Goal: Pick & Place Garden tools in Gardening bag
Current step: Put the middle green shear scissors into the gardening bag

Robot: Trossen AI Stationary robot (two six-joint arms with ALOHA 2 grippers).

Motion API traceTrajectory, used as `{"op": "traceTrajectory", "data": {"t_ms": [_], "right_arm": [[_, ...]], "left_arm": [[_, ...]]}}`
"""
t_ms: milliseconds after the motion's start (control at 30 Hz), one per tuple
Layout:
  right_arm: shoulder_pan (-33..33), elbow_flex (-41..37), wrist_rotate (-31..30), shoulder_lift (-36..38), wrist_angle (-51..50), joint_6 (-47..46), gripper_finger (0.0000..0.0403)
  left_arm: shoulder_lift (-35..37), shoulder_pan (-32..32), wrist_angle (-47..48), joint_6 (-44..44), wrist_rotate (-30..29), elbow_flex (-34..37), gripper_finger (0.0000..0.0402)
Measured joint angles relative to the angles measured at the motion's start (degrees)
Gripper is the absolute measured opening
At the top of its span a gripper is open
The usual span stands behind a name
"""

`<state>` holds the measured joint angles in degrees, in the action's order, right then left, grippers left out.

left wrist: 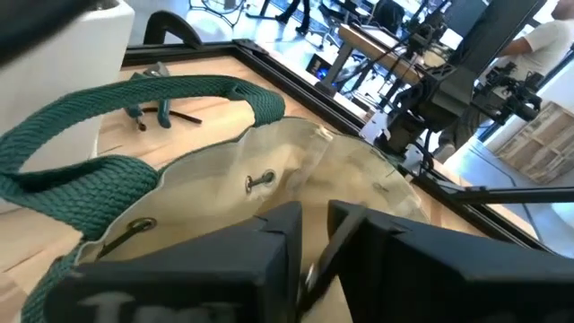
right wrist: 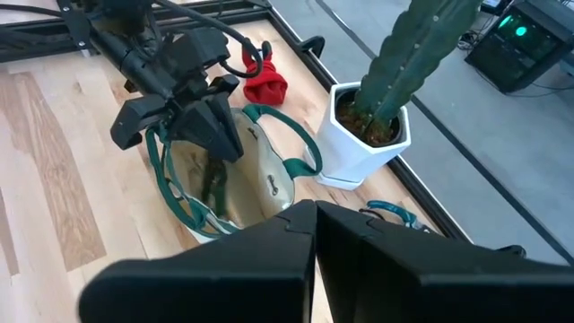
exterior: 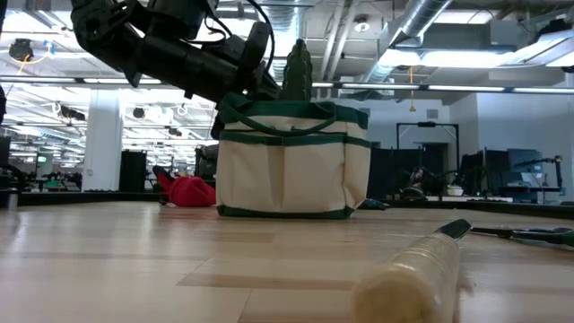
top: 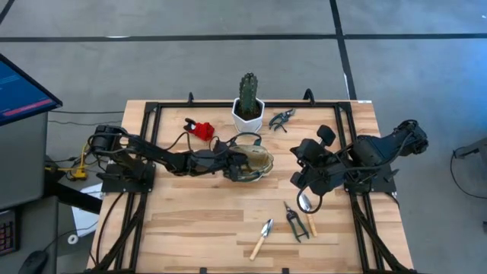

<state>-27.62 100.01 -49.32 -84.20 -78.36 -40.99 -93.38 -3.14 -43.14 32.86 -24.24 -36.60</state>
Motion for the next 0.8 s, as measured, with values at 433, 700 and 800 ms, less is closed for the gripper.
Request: {"op": "traceTrajectory", "data": {"t_ms": [433,700,800], "right_arm": [[0.0,0.0,1.33,0.0,-0.01,0.02,0.0],[0.0,0.0,1.74,0.0,0.13,0.02,0.0],[0.02,0.02,3.05,-0.11,1.25,0.61,0.0]], "left_arm": [[9.64,0.0,-0.24,-6.77,0.25,-0.02,0.0114],[22.76,0.0,1.17,-11.96,0.7,-0.02,0.0119],[26.05,-0.27,2.1,-12.06,0.71,0.0,0.0112]]}}
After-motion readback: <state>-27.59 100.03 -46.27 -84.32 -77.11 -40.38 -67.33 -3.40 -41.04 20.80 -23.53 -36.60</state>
